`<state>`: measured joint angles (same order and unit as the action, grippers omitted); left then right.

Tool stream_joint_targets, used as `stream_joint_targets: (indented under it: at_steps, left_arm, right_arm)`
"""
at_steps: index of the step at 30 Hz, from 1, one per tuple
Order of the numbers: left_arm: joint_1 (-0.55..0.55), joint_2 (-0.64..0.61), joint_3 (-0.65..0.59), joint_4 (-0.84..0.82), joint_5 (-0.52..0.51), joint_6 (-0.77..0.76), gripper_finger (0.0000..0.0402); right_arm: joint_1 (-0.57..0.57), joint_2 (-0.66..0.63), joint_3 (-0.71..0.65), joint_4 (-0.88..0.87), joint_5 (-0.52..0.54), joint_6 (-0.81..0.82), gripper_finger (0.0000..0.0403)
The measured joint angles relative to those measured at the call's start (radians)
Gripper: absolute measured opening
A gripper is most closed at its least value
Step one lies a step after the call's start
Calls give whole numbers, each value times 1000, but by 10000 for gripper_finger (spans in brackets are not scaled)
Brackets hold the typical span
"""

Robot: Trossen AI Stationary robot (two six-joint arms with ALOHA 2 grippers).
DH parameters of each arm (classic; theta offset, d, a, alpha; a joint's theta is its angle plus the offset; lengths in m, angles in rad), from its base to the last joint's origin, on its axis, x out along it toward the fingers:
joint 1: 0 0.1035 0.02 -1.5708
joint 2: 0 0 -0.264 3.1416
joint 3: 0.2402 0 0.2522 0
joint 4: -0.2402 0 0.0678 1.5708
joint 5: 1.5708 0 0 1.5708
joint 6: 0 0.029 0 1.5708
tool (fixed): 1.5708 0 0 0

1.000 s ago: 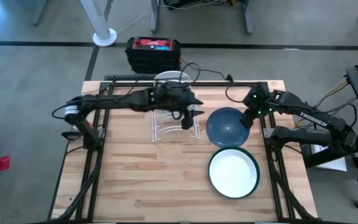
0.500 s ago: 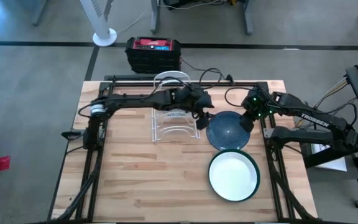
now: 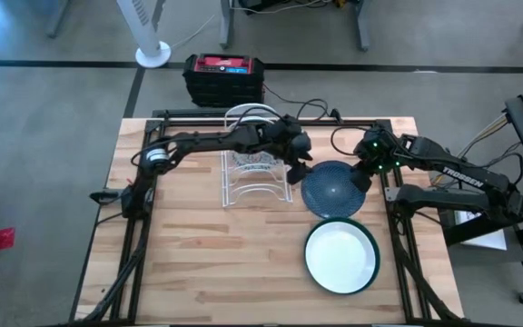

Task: Sort dishes
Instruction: Put the blue patterned plate into the dish rack

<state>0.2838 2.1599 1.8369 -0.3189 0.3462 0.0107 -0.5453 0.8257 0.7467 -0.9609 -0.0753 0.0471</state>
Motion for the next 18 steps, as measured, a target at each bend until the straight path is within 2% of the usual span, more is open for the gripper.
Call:
stream_joint_targets:
  at_steps: [7,18]
  left_arm:
    - [2,3,-3,9,9,2,266]
    - [1,4,-7,22,-32,-11,261]
  right_arm:
    - [0,0,0,1,0,0,0]
    - [0,0,15,31,-8,-28,0]
